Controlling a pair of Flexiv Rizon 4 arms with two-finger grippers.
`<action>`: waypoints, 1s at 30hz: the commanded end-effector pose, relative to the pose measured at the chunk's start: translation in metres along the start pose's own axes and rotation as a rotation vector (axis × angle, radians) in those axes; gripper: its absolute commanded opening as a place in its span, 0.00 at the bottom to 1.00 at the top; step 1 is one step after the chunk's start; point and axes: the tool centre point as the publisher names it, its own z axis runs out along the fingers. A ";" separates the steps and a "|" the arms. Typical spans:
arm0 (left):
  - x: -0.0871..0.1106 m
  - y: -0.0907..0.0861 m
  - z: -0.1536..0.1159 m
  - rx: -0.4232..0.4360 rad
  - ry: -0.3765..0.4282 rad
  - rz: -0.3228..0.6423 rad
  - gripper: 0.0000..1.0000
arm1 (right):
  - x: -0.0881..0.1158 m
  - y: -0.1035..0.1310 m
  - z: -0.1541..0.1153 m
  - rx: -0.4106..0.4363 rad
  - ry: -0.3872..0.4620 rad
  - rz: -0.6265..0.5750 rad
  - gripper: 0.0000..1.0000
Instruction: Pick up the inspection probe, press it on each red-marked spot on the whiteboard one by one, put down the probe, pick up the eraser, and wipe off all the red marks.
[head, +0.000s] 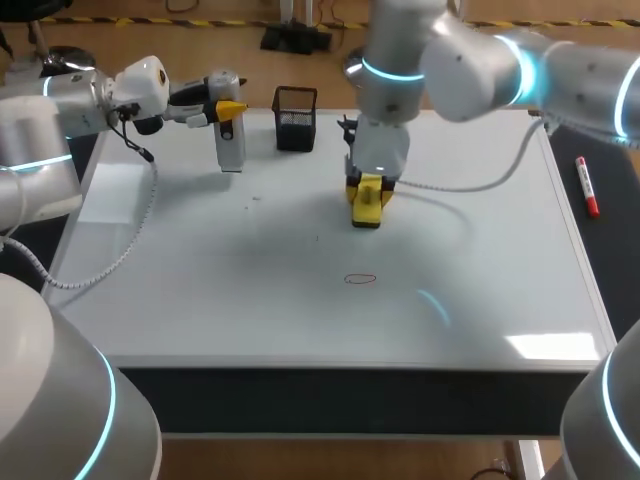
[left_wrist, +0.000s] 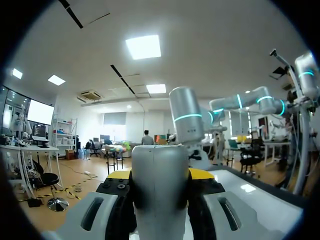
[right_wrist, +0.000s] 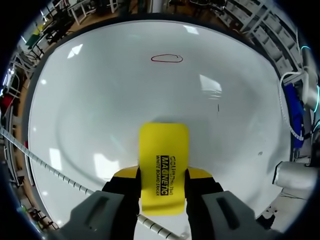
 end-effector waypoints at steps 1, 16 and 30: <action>0.002 0.000 0.001 0.002 -0.007 0.004 0.00 | 0.014 -0.003 0.016 -0.008 0.002 0.004 0.00; 0.002 0.000 0.001 0.002 -0.007 0.004 0.00 | 0.048 0.002 0.018 -0.027 0.028 0.058 0.00; 0.002 0.000 0.001 0.002 -0.007 0.004 0.00 | 0.048 -0.004 -0.031 0.062 0.053 0.038 0.00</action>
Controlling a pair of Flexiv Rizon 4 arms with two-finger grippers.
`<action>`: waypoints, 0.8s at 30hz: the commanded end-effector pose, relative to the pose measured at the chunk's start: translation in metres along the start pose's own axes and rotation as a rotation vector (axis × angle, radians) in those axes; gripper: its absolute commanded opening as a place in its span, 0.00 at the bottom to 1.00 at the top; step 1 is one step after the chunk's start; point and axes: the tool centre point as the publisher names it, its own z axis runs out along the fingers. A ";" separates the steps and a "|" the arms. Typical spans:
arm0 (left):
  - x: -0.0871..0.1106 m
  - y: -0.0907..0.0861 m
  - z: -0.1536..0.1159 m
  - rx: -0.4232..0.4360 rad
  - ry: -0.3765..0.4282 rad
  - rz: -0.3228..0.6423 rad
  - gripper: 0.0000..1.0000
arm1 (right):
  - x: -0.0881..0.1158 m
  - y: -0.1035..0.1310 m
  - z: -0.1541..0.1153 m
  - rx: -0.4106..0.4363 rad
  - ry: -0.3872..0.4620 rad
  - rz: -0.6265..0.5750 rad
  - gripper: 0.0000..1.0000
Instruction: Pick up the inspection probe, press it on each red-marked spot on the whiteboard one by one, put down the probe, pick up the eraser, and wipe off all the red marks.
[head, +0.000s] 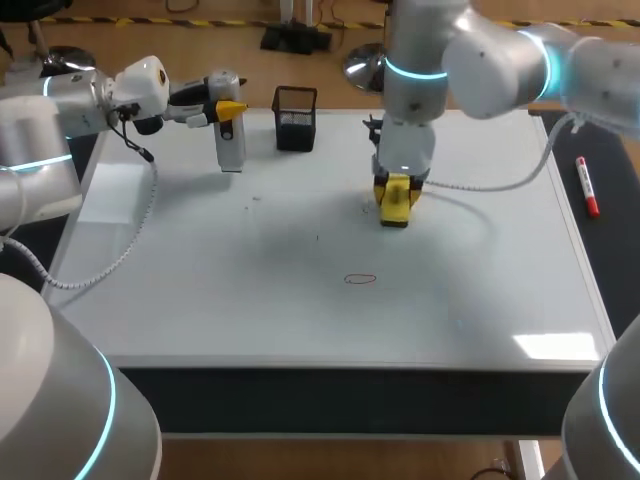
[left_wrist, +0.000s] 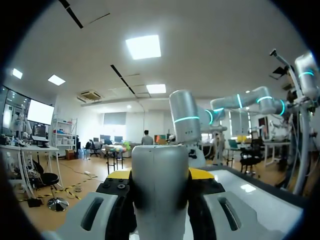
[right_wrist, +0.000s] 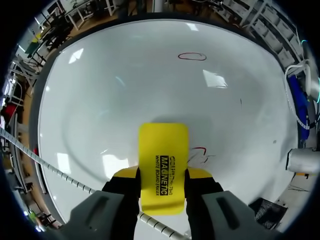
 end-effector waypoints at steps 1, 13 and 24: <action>0.002 0.000 0.001 0.002 -0.006 0.003 0.00 | 0.001 0.004 -0.029 0.039 0.006 -0.018 0.00; 0.002 0.000 0.001 0.002 -0.006 0.003 0.00 | -0.043 0.001 -0.059 0.076 -0.023 -0.093 0.00; 0.002 0.000 0.001 0.002 -0.006 0.003 0.00 | -0.095 0.003 -0.036 0.061 -0.086 -0.143 0.00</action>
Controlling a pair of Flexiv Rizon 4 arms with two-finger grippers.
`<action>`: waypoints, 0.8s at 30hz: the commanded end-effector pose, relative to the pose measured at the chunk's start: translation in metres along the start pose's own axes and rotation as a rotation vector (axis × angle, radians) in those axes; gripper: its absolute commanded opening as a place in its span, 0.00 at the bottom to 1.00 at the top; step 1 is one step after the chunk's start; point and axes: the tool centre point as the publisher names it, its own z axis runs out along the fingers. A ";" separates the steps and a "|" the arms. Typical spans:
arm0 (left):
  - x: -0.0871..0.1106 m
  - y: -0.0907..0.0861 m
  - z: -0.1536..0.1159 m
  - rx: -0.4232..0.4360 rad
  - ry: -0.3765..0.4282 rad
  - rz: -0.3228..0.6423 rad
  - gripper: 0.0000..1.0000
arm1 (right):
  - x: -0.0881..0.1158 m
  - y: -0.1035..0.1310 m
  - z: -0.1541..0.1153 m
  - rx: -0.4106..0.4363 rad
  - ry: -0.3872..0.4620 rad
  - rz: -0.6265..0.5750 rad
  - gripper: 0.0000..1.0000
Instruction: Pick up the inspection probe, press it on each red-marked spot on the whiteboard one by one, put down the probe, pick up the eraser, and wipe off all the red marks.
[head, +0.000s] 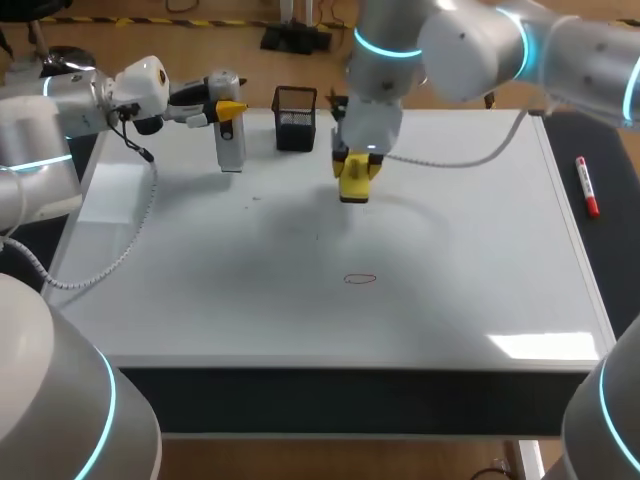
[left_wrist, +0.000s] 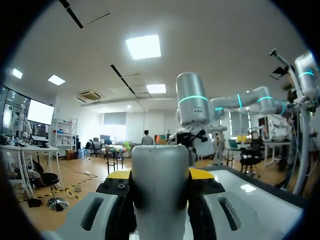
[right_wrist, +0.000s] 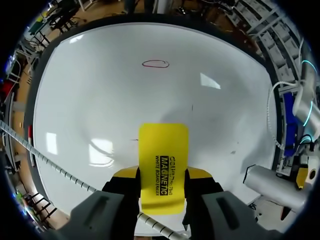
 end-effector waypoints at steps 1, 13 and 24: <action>0.002 0.000 0.001 0.002 -0.007 0.003 0.00 | -0.008 -0.007 0.014 -0.018 0.007 -0.006 0.00; 0.002 0.000 0.001 0.002 -0.007 0.003 0.00 | -0.009 0.006 0.032 -0.066 0.003 -0.002 0.00; 0.002 0.000 0.001 0.002 -0.007 0.003 0.00 | 0.012 0.019 0.046 -0.100 0.012 0.037 0.00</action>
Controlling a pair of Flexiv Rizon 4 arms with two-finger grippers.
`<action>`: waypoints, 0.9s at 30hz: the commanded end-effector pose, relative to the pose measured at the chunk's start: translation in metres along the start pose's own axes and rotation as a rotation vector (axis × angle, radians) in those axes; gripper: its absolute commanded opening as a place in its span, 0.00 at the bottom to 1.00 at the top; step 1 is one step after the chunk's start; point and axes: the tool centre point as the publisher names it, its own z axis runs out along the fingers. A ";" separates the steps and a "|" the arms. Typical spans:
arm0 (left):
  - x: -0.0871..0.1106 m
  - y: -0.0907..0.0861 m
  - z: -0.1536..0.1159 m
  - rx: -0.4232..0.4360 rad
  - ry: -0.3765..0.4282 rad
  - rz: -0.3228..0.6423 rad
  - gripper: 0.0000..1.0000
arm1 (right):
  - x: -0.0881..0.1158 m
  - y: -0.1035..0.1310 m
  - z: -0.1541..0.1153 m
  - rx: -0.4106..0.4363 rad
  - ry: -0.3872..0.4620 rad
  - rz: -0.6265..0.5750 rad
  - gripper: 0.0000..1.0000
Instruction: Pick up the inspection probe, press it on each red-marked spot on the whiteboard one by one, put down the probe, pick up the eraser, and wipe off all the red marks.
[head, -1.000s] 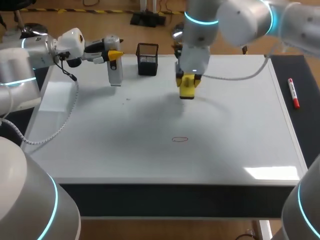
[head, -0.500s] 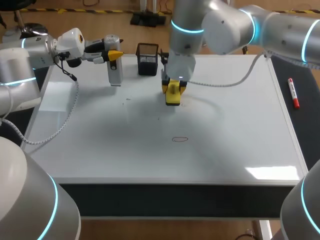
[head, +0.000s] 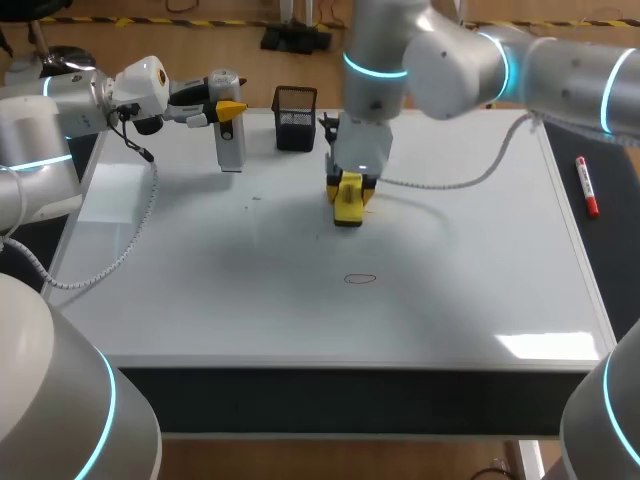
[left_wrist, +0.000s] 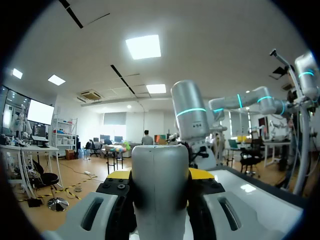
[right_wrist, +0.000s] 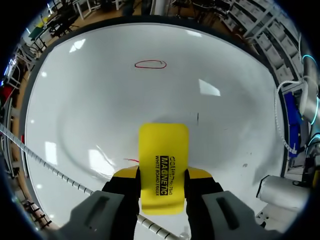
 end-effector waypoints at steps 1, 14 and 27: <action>0.002 0.000 0.001 0.002 -0.007 0.003 0.00 | 0.010 0.001 0.004 -0.007 -0.001 0.012 0.00; 0.002 0.000 0.001 0.002 -0.007 0.003 0.00 | 0.042 0.003 0.023 -0.046 0.024 0.070 0.00; 0.002 0.000 0.001 0.002 -0.007 0.003 0.00 | 0.075 0.005 0.021 -0.052 0.065 0.120 0.00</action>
